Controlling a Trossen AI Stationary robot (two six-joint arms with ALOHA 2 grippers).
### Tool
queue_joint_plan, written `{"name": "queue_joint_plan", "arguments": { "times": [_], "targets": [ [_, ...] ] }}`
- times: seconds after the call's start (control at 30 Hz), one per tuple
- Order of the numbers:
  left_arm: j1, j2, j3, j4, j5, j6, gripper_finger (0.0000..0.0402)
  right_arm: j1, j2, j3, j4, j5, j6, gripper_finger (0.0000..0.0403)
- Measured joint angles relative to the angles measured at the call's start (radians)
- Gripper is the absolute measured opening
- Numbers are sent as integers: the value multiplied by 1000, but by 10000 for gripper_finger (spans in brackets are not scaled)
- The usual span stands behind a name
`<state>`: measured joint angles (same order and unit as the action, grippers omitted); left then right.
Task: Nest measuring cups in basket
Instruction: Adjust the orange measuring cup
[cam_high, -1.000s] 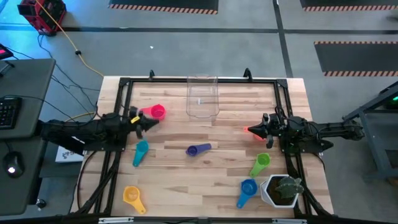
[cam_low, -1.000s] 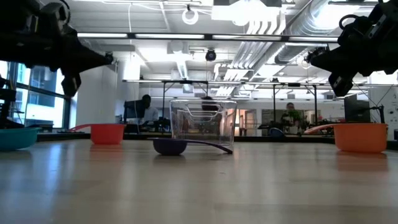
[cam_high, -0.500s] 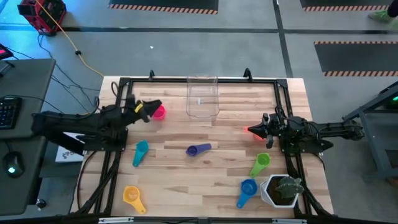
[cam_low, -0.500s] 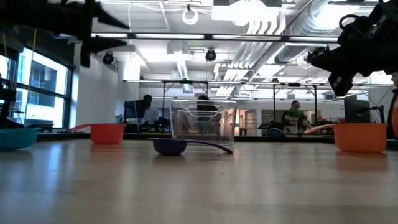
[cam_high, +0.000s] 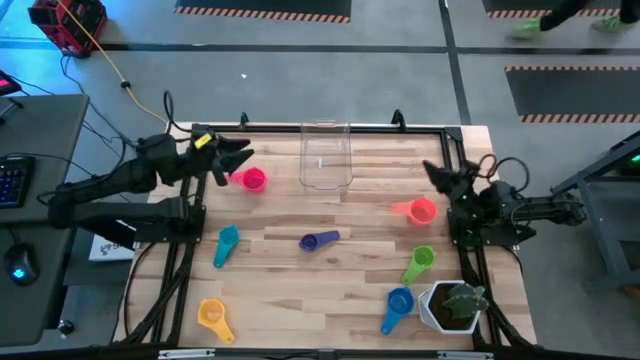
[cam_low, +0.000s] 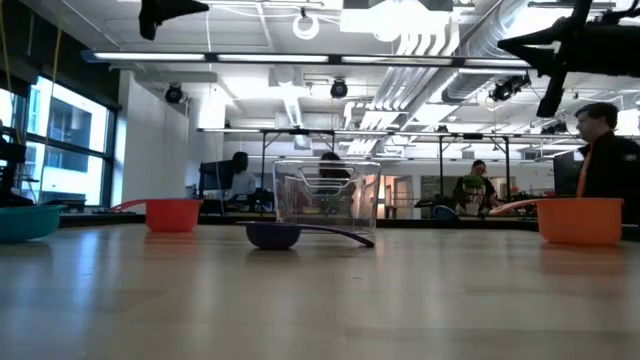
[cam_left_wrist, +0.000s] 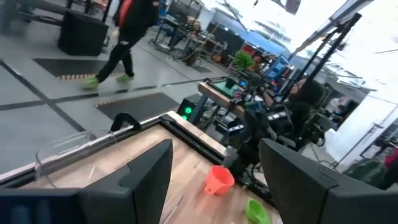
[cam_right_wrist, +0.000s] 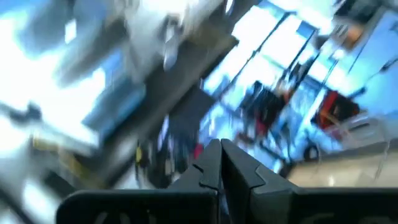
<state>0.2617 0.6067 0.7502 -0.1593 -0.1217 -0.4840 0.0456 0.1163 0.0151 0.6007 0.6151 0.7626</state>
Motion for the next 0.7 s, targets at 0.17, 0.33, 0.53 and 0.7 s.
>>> {"name": "queue_joint_plan", "arguments": {
  "times": [0.17, 0.33, 0.53, 0.7],
  "targets": [
    [35, 8, 0, -47, 33, 7, 233, -10, 145, 13, 89, 34, 98, 1],
    [47, 14, -1, -101, 34, -1, 232, -35, 369, 129, -36, -17, 265, 32],
    [47, 15, -1, -107, 34, -1, 232, -79, 563, 347, -568, -437, 490, 142],
    [47, 15, -1, -107, 33, -1, 232, -76, 683, 494, -996, -776, 555, 213]
  ]
}}
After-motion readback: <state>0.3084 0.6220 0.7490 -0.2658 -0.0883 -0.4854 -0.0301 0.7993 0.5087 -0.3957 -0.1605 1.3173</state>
